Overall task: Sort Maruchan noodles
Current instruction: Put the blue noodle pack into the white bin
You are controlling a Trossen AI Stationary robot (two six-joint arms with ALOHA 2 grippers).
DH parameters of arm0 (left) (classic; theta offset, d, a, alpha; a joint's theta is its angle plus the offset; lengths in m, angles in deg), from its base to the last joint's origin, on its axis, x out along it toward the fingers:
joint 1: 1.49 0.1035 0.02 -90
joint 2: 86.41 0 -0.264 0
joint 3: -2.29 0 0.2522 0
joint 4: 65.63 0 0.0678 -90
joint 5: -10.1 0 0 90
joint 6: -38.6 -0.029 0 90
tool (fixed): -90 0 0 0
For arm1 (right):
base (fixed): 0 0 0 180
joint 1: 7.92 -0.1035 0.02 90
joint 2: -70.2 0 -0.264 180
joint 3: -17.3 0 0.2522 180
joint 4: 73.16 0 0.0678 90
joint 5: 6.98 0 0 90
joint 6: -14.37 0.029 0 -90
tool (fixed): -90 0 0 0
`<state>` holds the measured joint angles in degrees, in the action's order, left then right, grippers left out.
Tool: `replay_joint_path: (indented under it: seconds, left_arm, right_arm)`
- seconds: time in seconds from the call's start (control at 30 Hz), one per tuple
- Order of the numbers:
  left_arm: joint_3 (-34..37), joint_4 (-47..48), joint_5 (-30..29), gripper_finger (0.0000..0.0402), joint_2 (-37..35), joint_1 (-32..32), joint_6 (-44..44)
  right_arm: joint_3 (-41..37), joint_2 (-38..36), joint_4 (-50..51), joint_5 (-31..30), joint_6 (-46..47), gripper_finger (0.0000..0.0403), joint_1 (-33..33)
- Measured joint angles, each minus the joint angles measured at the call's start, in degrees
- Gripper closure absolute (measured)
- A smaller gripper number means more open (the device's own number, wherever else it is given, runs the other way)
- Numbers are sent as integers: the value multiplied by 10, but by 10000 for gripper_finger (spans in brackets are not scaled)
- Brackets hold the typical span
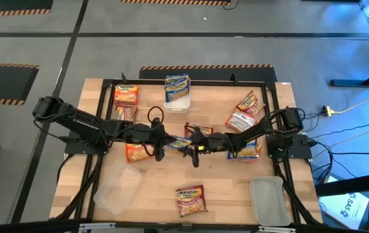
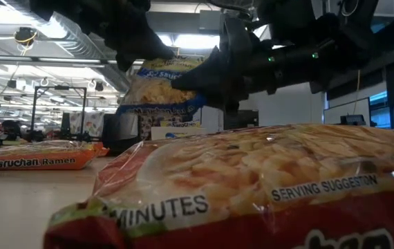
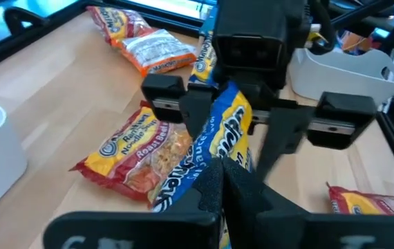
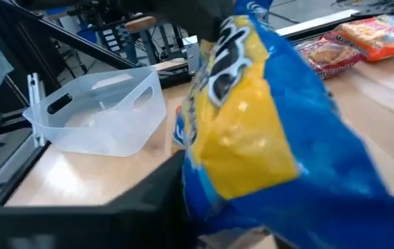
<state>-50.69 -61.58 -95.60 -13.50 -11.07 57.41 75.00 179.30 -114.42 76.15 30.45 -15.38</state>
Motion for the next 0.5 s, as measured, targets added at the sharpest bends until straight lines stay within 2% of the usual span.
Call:
replay_joint_path:
  seconds: [0.1, 0.2, 0.33, 0.5]
  left_arm:
    - [0, 0, 7, 400, 0, 0, 3]
    - [0, -6, 41, 385, 0, 4, 30]
    - [0, -8, 69, 350, -2, 14, 44]
    - [0, -23, 34, 313, -2, 25, -5]
  right_arm:
    - [0, 0, 2, 0, -15, 337, 0]
    - [0, 0, 12, 4, -35, 372, -1]
    - [0, 0, 13, 5, -58, 379, 0]
    - [0, 0, 20, 7, -100, 376, 0]
